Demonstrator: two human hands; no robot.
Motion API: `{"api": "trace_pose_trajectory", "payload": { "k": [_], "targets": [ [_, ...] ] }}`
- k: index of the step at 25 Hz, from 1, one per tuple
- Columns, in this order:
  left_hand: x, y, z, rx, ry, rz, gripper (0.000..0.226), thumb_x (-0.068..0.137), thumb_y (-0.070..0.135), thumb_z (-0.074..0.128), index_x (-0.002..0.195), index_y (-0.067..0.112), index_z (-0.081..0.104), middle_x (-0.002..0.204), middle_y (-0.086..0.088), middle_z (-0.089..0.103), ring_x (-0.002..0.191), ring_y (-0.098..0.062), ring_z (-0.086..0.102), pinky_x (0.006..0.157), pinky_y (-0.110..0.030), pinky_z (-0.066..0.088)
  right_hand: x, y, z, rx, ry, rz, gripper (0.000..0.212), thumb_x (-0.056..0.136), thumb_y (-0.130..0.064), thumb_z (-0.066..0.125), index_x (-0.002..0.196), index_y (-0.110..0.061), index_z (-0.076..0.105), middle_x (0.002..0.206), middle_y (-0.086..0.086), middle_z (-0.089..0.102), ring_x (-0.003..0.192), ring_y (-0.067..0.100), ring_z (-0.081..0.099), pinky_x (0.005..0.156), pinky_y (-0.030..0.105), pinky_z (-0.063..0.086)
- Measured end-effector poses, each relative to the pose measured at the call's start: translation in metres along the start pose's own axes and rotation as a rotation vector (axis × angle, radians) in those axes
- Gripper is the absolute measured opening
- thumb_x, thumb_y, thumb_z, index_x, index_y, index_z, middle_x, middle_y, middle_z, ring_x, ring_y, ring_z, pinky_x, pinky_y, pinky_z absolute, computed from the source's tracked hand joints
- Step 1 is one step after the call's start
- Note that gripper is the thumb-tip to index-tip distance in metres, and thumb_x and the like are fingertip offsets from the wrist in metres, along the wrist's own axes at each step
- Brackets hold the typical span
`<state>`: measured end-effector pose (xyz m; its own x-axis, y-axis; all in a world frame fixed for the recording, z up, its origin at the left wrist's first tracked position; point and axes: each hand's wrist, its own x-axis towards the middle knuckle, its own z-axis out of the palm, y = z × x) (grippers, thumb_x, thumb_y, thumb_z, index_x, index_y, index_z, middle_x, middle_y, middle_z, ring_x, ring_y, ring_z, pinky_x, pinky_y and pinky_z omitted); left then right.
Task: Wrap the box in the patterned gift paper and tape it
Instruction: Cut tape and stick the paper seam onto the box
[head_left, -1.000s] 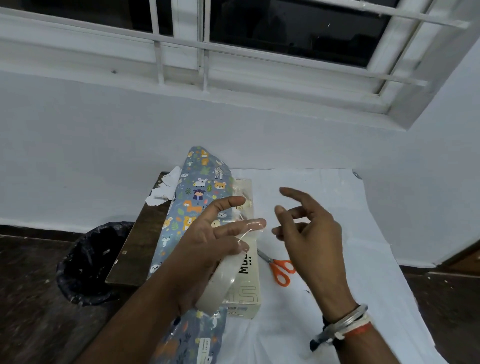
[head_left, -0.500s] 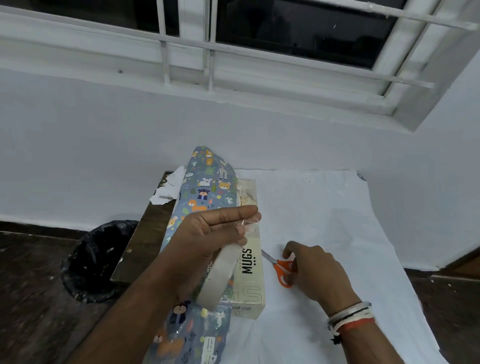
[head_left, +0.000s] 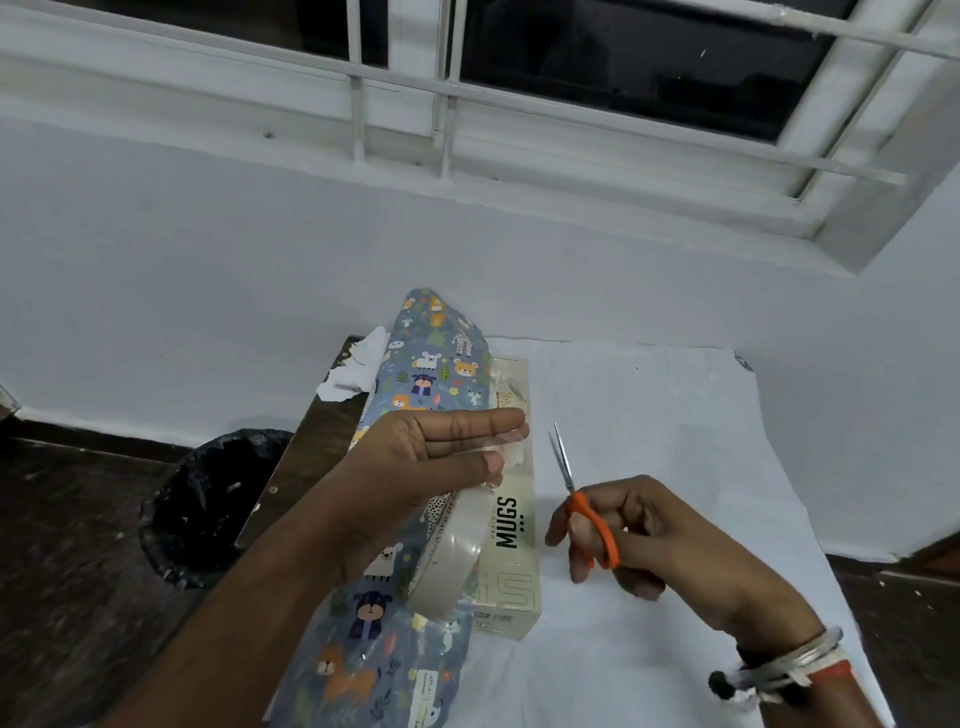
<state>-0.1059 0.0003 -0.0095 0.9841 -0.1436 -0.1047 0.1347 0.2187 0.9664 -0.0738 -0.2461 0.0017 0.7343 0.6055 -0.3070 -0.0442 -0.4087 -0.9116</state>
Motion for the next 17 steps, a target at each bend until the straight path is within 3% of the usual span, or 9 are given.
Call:
{"api": "trace_pose_trajectory", "payload": {
  "k": [3, 5, 11, 17],
  "targets": [
    [0.0008, 0.0005, -0.0013, 0.015, -0.027, 0.0, 0.046, 0.08, 0.012, 0.069, 0.125, 0.014, 0.071, 0.123, -0.001, 0.074, 0.122, -0.023, 0.067, 0.108, -0.042, 0.051, -0.0017, 0.0, -0.0007, 0.025, -0.204, -0.08, 0.04, 0.084, -0.046, 0.069, 0.099, -0.01, 0.078, 0.071, 0.009, 0.068, 0.05, 0.016, 0.028, 0.049, 0.027, 0.019],
    [0.0012, 0.0, -0.0014, 0.023, -0.045, -0.004, 0.046, 0.079, 0.013, 0.069, 0.125, 0.015, 0.071, 0.123, 0.001, 0.074, 0.122, -0.02, 0.066, 0.106, -0.036, 0.052, -0.0005, -0.0009, -0.002, 0.006, -0.242, -0.101, 0.039, 0.084, -0.044, 0.069, 0.101, -0.01, 0.078, 0.068, 0.006, 0.068, 0.05, 0.01, 0.034, 0.049, 0.026, 0.02],
    [0.0033, -0.0036, 0.0002, 0.091, -0.104, -0.018, 0.041, 0.089, -0.002, 0.066, 0.126, 0.015, 0.07, 0.124, 0.001, 0.074, 0.121, -0.009, 0.066, 0.094, -0.02, 0.054, 0.0005, -0.0035, -0.0004, -0.05, -0.213, -0.079, 0.038, 0.084, -0.044, 0.071, 0.103, -0.011, 0.079, 0.066, 0.002, 0.068, 0.056, 0.008, 0.044, 0.052, 0.031, 0.021],
    [0.0035, -0.0037, 0.0011, 0.127, -0.119, -0.026, 0.04, 0.09, -0.005, 0.066, 0.124, 0.015, 0.071, 0.124, 0.003, 0.073, 0.122, -0.006, 0.064, 0.096, -0.019, 0.053, -0.0014, -0.0055, -0.0014, -0.067, -0.173, -0.083, 0.032, 0.084, -0.039, 0.073, 0.101, -0.014, 0.081, 0.062, -0.001, 0.068, 0.056, 0.01, 0.043, 0.052, 0.03, 0.022]
  ]
}}
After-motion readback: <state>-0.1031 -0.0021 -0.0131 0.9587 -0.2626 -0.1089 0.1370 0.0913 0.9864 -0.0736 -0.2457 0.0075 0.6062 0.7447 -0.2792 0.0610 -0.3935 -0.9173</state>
